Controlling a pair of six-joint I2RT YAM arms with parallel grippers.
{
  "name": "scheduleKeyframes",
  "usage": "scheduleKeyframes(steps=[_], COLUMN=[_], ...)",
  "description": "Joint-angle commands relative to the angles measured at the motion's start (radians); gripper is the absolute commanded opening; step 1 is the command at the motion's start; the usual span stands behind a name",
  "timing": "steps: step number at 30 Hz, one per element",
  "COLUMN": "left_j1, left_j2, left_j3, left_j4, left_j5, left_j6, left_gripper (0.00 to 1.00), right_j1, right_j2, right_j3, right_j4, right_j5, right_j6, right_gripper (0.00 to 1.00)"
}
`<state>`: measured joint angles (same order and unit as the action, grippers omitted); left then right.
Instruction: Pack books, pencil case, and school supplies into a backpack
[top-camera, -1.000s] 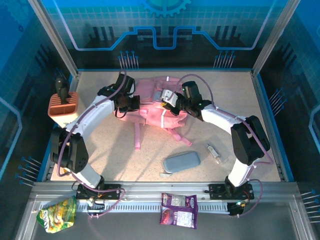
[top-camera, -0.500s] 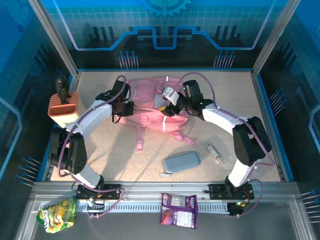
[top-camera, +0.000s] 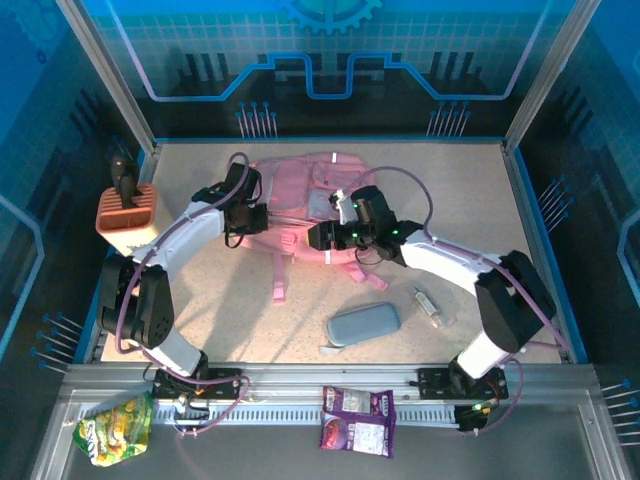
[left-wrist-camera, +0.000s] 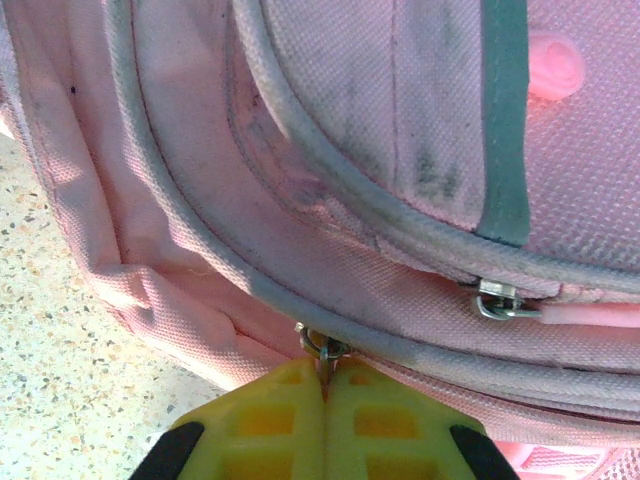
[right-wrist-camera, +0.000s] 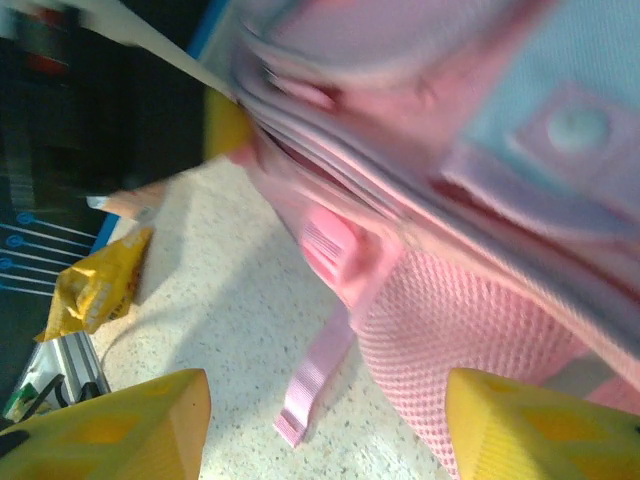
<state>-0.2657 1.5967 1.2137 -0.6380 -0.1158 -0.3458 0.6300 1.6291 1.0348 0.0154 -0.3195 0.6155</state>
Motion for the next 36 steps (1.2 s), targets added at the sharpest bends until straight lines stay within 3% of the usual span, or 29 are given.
scheduleKeyframes(steps=[1, 7, 11, 14, 17, 21, 27, 30, 33, 36], left_j1=[-0.019, -0.089, -0.177, -0.224, -0.227, -0.225, -0.230, -0.234, -0.237, -0.240], left_j2=[-0.021, -0.031, -0.011, 0.014, 0.052, 0.084, 0.119, 0.130, 0.142, 0.159], left_j3=[-0.015, -0.047, -0.056, -0.077, -0.051, -0.035, -0.035, -0.060, -0.086, -0.095], left_j4=[0.046, 0.064, 0.076, 0.142, 0.116, 0.116, 0.185, 0.235, 0.289, 0.328], left_j5=[0.030, 0.070, 0.036, 0.035, -0.017, -0.050, -0.056, -0.080, -0.096, -0.111], left_j6=[-0.028, -0.103, -0.194, -0.284, -0.291, -0.268, -0.232, -0.225, -0.222, -0.222], left_gripper=[0.00, 0.00, 0.00, 0.00, 0.00, 0.00, 0.00, 0.16, 0.24, 0.26], right_j1=[-0.022, -0.111, -0.204, -0.216, -0.189, -0.086, -0.009, -0.006, -0.005, -0.006], right_j2=[0.036, 0.121, 0.206, 0.227, 0.206, 0.146, 0.208, 0.237, 0.227, 0.216], right_j3=[0.001, 0.145, 0.267, 0.354, 0.359, 0.263, 0.263, 0.295, 0.282, 0.271], right_j4=[0.021, -0.124, -0.175, -0.271, -0.347, -0.303, -0.240, -0.244, -0.226, -0.220], right_j5=[0.054, 0.206, 0.207, 0.269, 0.226, 0.230, 0.237, 0.240, 0.261, 0.270], right_j6=[0.165, 0.077, 0.050, 0.037, 0.109, 0.278, 0.461, 0.473, 0.470, 0.464], right_gripper=[0.64, 0.77, 0.80, 0.83, 0.84, 0.79, 0.68, 0.64, 0.63, 0.62])
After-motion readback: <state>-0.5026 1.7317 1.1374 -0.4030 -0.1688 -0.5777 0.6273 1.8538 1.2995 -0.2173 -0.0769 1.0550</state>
